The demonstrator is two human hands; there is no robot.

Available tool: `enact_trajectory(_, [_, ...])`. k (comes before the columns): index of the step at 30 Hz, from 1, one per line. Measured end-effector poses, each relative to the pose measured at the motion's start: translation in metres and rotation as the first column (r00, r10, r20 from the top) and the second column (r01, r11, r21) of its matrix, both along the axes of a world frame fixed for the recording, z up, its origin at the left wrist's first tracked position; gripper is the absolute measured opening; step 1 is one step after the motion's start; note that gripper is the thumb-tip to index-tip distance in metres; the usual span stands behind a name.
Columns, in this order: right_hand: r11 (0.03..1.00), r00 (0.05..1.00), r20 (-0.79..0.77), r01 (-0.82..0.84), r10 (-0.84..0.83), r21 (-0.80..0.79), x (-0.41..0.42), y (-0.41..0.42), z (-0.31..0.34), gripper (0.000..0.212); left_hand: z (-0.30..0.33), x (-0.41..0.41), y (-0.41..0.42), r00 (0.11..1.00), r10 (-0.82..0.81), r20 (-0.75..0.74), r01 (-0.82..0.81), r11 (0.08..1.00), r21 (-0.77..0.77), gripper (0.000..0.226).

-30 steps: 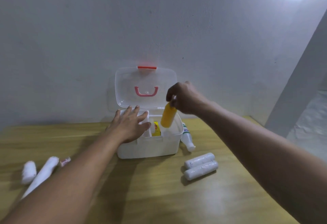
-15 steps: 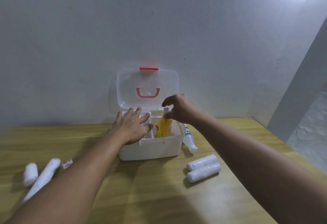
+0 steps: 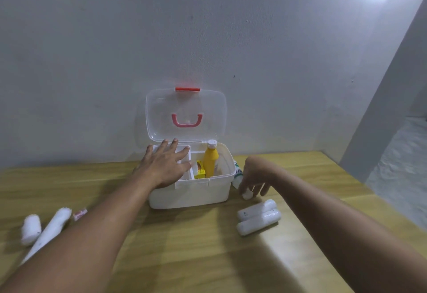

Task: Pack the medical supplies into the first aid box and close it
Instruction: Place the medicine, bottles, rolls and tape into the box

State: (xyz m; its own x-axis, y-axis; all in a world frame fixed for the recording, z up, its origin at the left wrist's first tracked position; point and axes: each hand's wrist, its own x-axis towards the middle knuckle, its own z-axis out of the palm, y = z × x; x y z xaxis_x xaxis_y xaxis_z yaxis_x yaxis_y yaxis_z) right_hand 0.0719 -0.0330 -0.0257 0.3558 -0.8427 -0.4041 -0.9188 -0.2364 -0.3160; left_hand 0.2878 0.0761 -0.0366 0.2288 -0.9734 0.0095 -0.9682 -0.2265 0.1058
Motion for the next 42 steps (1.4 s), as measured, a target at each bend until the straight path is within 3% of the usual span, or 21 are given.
enact_trajectory(2, [0.998, 0.999, 0.048, 0.027, -0.025, -0.048, -0.002, 0.000, 0.003, 0.025, 0.000, 0.000, 0.000, 1.000, -0.003, 0.005, 0.003, 1.000, -0.003, 0.059])
enact_trajectory(7, [0.927, 0.983, 0.182, 0.096, -0.031, -0.364, -0.011, -0.004, 0.050, 0.017, 0.000, 0.000, 0.001, 1.000, -0.002, 0.010, 0.002, 1.000, -0.002, 0.059])
enact_trajectory(15, [0.780, 0.908, 0.354, 0.052, 0.222, -0.623, -0.008, 0.029, 0.138, 0.008, -0.001, 0.000, 0.001, 1.000, 0.002, 0.010, -0.002, 1.000, -0.007, 0.058])
enact_trajectory(23, [0.846, 0.928, 0.198, -0.180, 0.315, -0.502, 0.035, 0.033, 0.099, 0.016, -0.002, 0.001, 0.001, 1.000, -0.005, 0.005, 0.005, 1.000, -0.029, 0.059])
enact_trajectory(29, [0.885, 0.954, 0.088, -0.227, 0.285, -0.407, 0.047, 0.023, 0.061, 0.031, 0.000, -0.001, 0.003, 1.000, -0.007, 0.008, 0.008, 1.000, -0.028, 0.059])
enact_trajectory(42, [0.887, 0.929, 0.231, -0.168, 0.288, -0.430, 0.034, 0.028, 0.066, 0.033, 0.000, -0.001, 0.003, 1.000, -0.005, 0.005, 0.005, 1.000, -0.028, 0.059])
